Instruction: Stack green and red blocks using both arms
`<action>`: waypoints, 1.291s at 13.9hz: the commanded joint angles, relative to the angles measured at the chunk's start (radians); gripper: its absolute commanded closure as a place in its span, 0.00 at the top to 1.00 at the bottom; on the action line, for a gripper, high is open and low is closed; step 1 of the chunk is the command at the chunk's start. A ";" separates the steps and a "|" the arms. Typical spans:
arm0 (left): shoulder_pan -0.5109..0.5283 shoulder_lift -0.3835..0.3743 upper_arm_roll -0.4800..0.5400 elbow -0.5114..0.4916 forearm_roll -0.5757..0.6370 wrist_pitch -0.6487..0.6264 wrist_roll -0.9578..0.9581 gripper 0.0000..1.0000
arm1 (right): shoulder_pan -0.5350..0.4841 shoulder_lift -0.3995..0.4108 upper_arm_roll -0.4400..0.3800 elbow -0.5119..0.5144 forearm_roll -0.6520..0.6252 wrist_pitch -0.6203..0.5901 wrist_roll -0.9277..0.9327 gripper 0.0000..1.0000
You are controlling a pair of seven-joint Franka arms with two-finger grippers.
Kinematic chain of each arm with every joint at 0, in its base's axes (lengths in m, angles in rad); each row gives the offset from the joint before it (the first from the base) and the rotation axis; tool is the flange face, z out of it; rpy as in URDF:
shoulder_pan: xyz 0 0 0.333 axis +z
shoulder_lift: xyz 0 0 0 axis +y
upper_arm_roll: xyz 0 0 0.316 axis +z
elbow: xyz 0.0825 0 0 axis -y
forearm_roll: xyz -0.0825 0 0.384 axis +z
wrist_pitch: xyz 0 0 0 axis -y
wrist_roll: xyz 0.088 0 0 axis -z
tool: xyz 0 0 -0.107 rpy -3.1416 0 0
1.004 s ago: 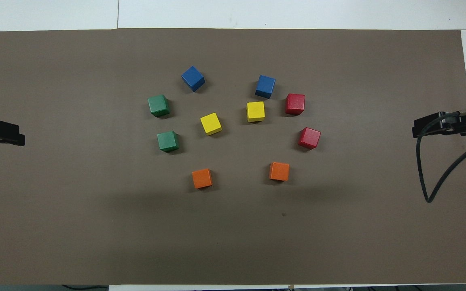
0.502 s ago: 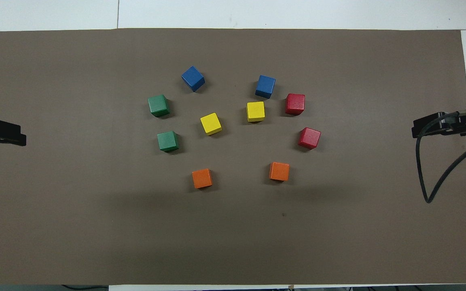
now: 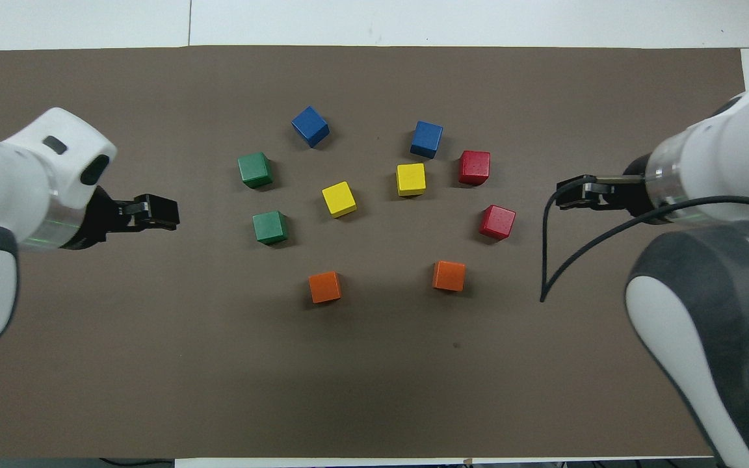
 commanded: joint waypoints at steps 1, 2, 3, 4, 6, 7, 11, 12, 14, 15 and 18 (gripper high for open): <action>-0.064 0.028 0.015 -0.096 -0.011 0.113 -0.053 1.00 | 0.047 0.078 0.000 -0.016 0.010 0.084 0.076 0.95; -0.104 0.064 0.017 -0.105 -0.009 0.147 -0.108 1.00 | 0.058 0.110 0.000 -0.016 0.008 0.123 0.107 0.95; -0.129 0.101 0.017 -0.122 -0.009 0.202 -0.156 1.00 | 0.060 0.145 0.000 -0.016 0.008 0.172 0.119 0.95; -0.137 0.120 0.017 -0.142 -0.009 0.253 -0.166 1.00 | 0.058 0.176 0.000 -0.016 0.008 0.209 0.121 0.95; -0.141 0.146 0.017 -0.167 -0.009 0.320 -0.166 1.00 | 0.061 0.231 0.000 -0.017 0.006 0.259 0.147 0.94; -0.143 0.183 0.017 -0.167 -0.006 0.344 -0.167 1.00 | 0.062 0.242 0.000 -0.029 0.006 0.276 0.164 0.94; -0.172 0.276 0.018 -0.164 0.003 0.434 -0.169 1.00 | 0.058 0.242 0.000 -0.094 0.006 0.336 0.170 0.94; -0.175 0.310 0.020 -0.158 0.014 0.460 -0.170 1.00 | 0.058 0.241 0.000 -0.123 0.006 0.376 0.168 0.94; -0.194 0.388 0.020 -0.150 0.064 0.524 -0.170 1.00 | 0.058 0.245 0.000 -0.172 0.006 0.453 0.168 0.95; -0.186 0.393 0.021 -0.148 0.077 0.526 -0.157 1.00 | 0.058 0.244 0.000 -0.187 0.006 0.468 0.165 0.95; -0.192 0.431 0.020 -0.136 0.112 0.546 -0.156 1.00 | 0.052 0.232 0.000 -0.246 0.006 0.517 0.159 0.95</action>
